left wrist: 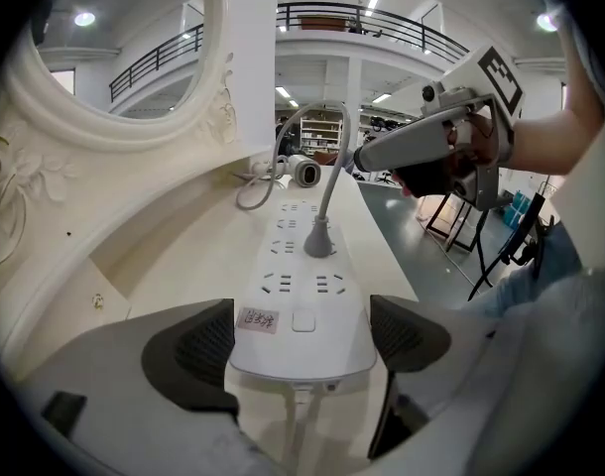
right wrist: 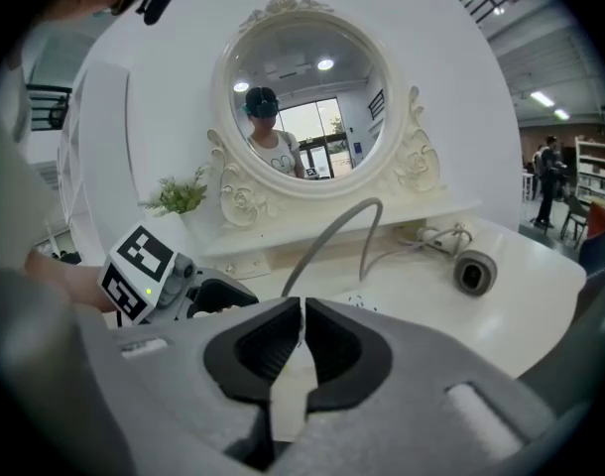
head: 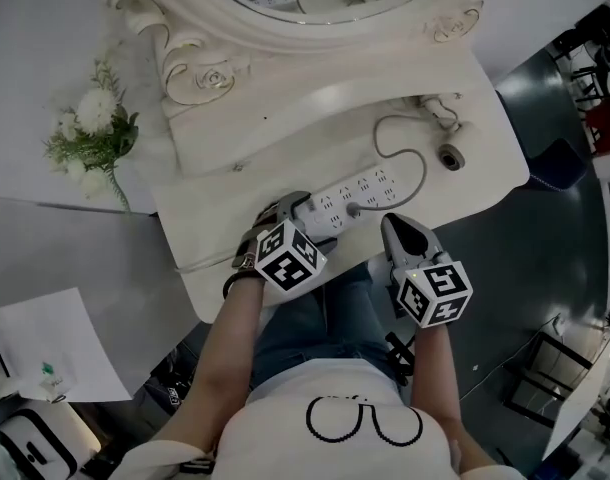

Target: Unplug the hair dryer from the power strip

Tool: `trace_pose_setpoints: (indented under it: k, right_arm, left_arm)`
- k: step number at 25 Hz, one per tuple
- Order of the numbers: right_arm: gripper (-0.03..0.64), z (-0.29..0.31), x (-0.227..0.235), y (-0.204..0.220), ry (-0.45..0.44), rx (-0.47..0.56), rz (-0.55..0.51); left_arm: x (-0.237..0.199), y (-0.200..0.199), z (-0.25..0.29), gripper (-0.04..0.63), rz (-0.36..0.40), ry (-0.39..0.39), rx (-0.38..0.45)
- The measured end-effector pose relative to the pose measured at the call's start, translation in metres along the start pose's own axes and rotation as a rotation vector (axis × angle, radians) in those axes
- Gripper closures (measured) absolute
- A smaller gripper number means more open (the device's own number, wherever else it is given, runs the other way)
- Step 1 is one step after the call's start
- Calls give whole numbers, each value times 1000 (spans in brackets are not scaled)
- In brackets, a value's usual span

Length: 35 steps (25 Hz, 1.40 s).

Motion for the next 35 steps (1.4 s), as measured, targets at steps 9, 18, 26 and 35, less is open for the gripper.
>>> trace_pose_setpoints:
  k: [9, 18, 26, 35]
  right_arm:
    - [448, 40, -4, 20, -136, -16, -82]
    - [475, 63, -7, 33, -83, 100, -139]
    - [575, 63, -19, 29, -4, 94, -265]
    - [574, 62, -3, 25, -88, 93, -3]
  left_arm:
    - [2, 1, 1, 176, -17, -20, 13]
    - [1, 1, 1, 176, -16, -21, 3]
    - [2, -1, 2, 175, -16, -24, -28]
    - [3, 0, 3, 170, -52, -64, -28]
Point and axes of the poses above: the fingertips, and each gripper's own axes: z forward along the fingers, x to its right, y out of its underside, the point moved 8 cm from there along -z, backward along the fingers, and after that the axes turned 6 degrees about -y, right-handed, at the moved point
